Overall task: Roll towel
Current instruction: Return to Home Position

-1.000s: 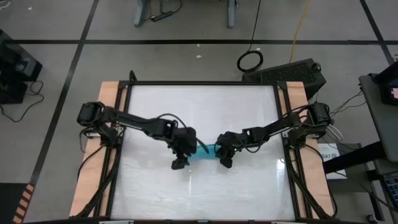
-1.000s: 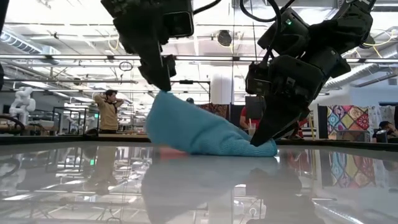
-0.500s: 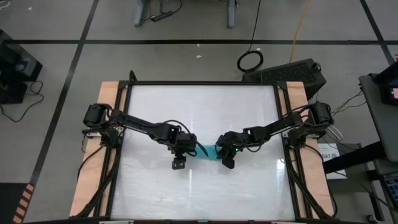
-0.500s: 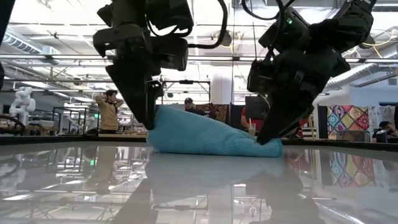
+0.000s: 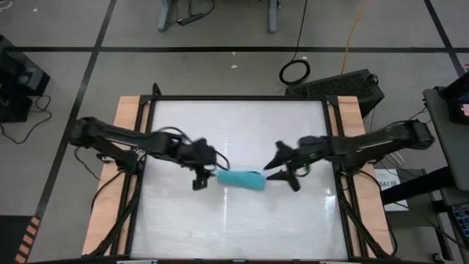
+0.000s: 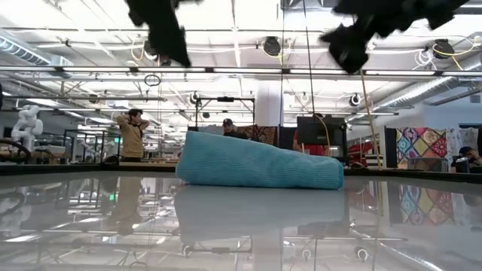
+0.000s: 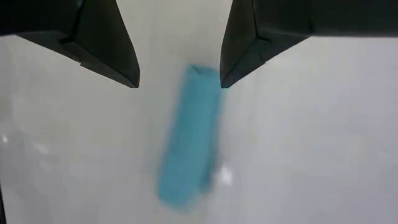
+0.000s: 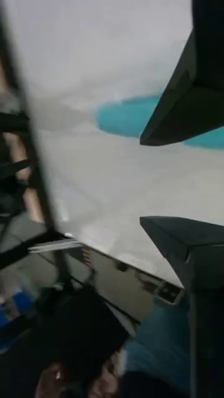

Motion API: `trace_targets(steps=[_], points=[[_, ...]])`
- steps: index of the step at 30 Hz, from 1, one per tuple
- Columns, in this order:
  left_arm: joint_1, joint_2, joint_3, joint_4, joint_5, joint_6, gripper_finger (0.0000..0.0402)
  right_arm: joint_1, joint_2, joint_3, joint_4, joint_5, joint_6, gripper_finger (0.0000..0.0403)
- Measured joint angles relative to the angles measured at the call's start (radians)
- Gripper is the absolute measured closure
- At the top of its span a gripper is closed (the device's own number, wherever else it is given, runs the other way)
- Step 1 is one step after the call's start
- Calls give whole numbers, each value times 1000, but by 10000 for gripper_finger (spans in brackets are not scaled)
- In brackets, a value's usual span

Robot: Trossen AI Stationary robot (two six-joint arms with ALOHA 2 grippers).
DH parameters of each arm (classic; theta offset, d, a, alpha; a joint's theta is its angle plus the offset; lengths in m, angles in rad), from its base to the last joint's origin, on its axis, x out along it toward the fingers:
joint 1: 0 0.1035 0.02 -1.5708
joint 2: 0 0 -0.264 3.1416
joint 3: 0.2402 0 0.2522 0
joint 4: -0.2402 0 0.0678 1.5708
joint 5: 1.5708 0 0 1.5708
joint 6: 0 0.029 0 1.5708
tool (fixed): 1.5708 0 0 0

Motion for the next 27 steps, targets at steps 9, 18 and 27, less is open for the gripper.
trace_targets(steps=[9, 18, 27], points=[[-53, -408, -150, 92, -330, 23, 173, 0, -427, 2, -275, 183, -145, 230], [-57, -793, -623, 351, -394, -176, 173, 2, -693, -192, -237, 263, -193, 250], [-57, -904, -905, 558, -406, -180, 173, 2, -835, -535, 1, 261, -196, 259]])
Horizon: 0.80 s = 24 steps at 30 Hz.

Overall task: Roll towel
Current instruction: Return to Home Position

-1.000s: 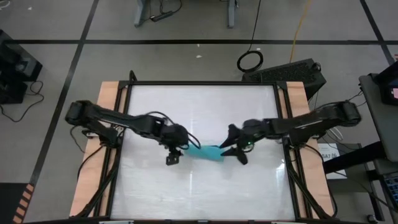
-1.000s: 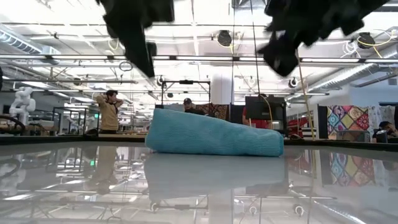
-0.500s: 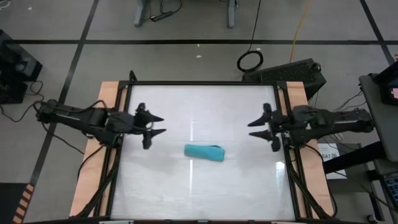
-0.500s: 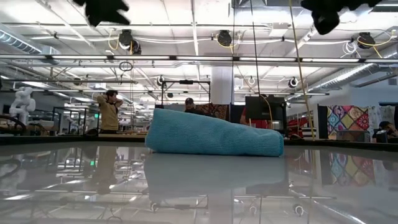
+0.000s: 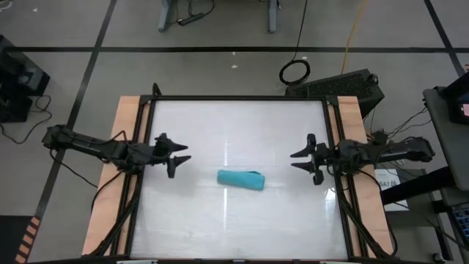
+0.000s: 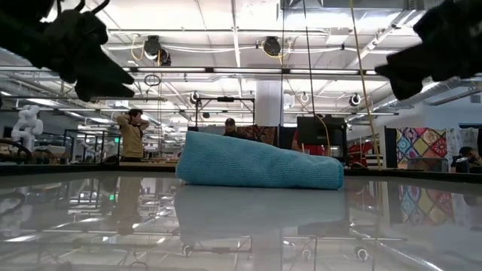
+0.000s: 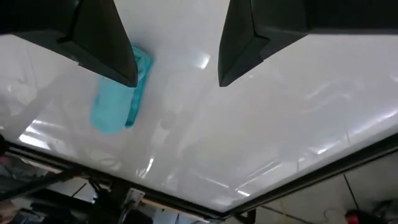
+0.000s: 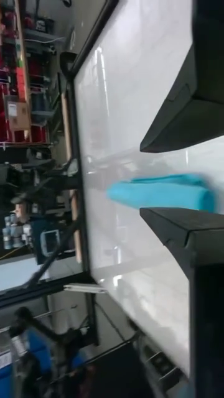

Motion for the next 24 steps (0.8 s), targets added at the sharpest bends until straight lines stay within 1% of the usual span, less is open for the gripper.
trace_targets(steps=[5, 7, 11, 13, 18, 21, 24], points=[[0, 0, -74, 134, -3, 84, 173, 0, -32, -112, 60, 1, -76, 259], [0, 0, -98, 197, -4, 127, 173, -2, -33, -111, 31, 20, -106, 259], [0, 0, -144, 302, -4, 188, 173, -2, -36, -108, 61, 30, -176, 259], [0, 0, -162, 312, -4, 184, 173, -2, -35, -108, 60, 53, -183, 259], [-26, 0, -205, 387, 11, 123, 173, -2, -36, -108, 94, 56, -73, 259], [-43, 0, -212, 384, 18, 93, 173, -2, -35, -108, 84, 53, -75, 259], [-52, 0, -212, 386, 55, 75, 173, -2, -36, -108, 85, 52, -75, 259]])
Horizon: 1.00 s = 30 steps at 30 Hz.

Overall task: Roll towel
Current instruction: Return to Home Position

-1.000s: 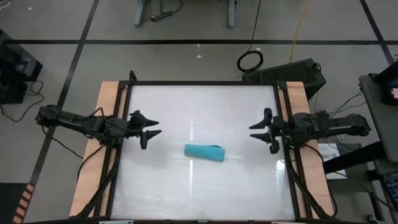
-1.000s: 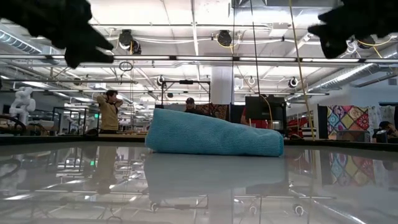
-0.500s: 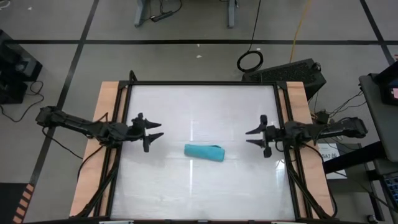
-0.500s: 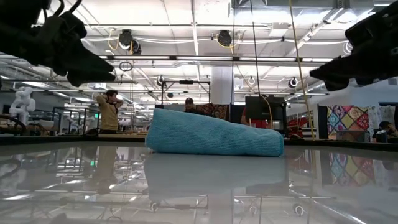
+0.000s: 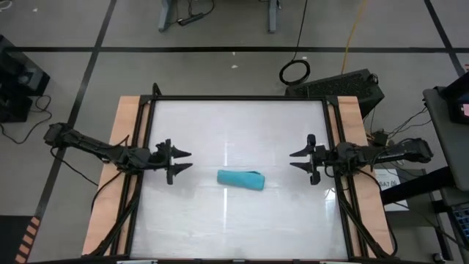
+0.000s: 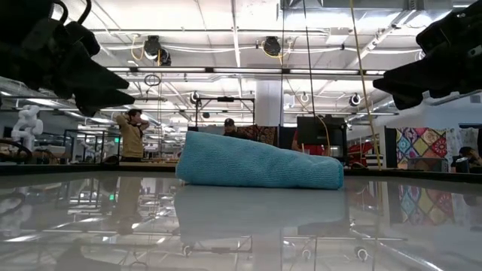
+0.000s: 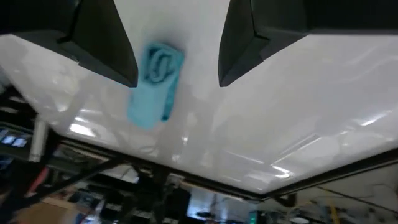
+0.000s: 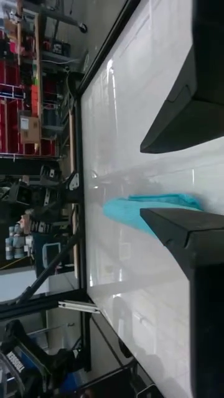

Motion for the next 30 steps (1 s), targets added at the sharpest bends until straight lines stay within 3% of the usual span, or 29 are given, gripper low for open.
trace_targets(steps=[8, 30], points=[[0, 0, 0, 38, 100, 0, 173, 0, 1, 0, -7, -1, 0, 259], [0, 0, 0, 34, 77, 1, 173, 0, 1, 0, -8, -2, 0, 259]])
